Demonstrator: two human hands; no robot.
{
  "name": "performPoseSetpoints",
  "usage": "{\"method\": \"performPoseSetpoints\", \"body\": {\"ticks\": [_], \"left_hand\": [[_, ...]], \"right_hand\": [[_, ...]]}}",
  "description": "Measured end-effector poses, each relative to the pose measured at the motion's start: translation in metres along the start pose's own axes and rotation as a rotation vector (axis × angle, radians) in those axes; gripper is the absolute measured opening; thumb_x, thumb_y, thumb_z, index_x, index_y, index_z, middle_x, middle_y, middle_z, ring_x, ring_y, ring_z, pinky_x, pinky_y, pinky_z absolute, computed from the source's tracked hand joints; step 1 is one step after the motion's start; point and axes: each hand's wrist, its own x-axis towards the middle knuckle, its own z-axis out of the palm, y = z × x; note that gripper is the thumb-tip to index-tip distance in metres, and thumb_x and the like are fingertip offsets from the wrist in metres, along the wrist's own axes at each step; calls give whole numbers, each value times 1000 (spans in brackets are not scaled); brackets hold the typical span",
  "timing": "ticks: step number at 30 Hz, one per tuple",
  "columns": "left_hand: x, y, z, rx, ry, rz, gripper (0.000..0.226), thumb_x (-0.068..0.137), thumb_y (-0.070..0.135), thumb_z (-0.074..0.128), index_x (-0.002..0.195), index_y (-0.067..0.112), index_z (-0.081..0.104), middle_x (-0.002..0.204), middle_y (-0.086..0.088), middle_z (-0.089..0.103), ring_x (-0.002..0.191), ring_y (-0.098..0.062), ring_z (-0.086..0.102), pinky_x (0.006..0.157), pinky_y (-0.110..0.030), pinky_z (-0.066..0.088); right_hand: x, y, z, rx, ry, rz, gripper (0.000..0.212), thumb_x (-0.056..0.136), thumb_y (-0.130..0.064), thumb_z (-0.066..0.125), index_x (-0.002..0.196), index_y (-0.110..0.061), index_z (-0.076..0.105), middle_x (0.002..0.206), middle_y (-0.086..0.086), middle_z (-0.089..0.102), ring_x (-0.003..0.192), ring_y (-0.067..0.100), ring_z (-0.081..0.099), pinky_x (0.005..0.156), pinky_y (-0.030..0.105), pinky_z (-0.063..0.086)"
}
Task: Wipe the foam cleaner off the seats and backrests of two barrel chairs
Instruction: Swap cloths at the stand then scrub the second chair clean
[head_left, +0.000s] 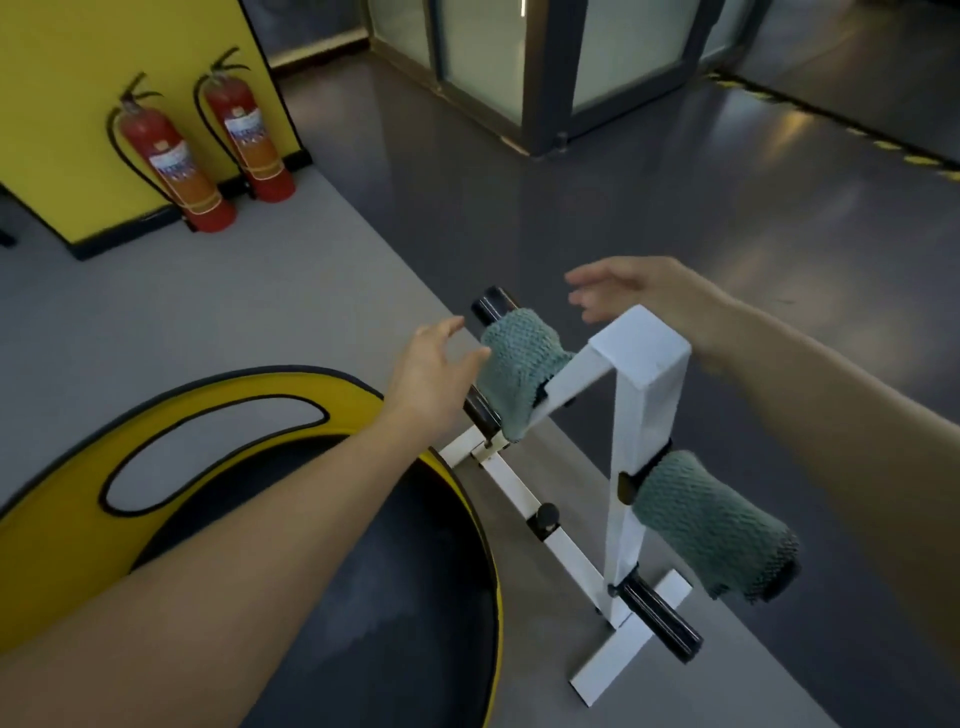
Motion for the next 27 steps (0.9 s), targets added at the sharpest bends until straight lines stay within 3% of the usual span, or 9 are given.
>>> {"method": "performPoseSetpoints", "body": {"ticks": [2,4,7,8,11,14,18,23,27], "left_hand": [[9,-1,4,-64,-49,-39,57,101,31,63,153,21,43,155,1,46,143,-20,41,114,-42,37],[18,-5,10,-108,-58,-67,54,100,28,64,150,21,47,150,-1,49,138,-22,45,110,-40,39],[26,-6,17,-119,-49,-84,40,100,26,65,138,19,56,131,0,56,121,-19,51,93,-31,39],[28,-7,18,-96,-40,-84,34,100,26,65,131,17,60,124,2,58,114,-17,52,88,-29,39],[32,-9,17,-34,-19,-67,12,98,26,67,99,14,66,92,6,61,90,-15,52,73,-31,40],[29,-8,12,-5,7,3,24,98,27,65,78,22,54,76,7,54,78,-16,50,70,-36,43],[13,0,-5,70,37,107,22,103,29,53,84,19,48,71,6,48,65,-13,42,59,-33,37],[-12,6,-43,82,211,224,17,106,32,50,97,19,48,71,6,54,60,-8,46,52,-26,35],[-46,-5,-97,112,305,248,13,105,36,54,99,25,56,68,6,57,61,-7,52,52,-25,35]], "right_hand": [[32,-1,6,-138,-141,15,31,95,-19,68,120,-37,64,123,-7,69,117,14,64,105,38,48],[53,-5,16,-232,-272,40,45,96,-16,66,135,-33,56,133,-7,62,123,13,58,101,30,48],[65,-1,20,-282,-385,51,51,97,-14,65,143,-28,49,124,-14,60,102,-2,60,68,2,43],[68,3,20,-276,-396,55,46,96,-17,66,138,-30,51,118,-17,62,95,-6,60,64,2,42],[75,11,16,-299,-381,57,26,88,-36,74,113,-33,66,107,-17,70,99,2,66,75,18,44],[79,14,8,-414,-355,13,22,78,-51,79,90,-34,73,86,-17,73,81,-2,67,75,27,46],[75,-6,6,-486,-331,-41,23,79,-43,82,77,-24,69,76,-4,70,73,12,63,71,33,47],[57,-71,13,-558,-297,-175,41,81,-43,80,65,-17,53,64,-3,56,56,8,54,61,32,39],[38,-130,39,-601,-357,-252,46,79,-48,79,64,-15,52,59,-3,51,47,6,47,57,31,34]]}}
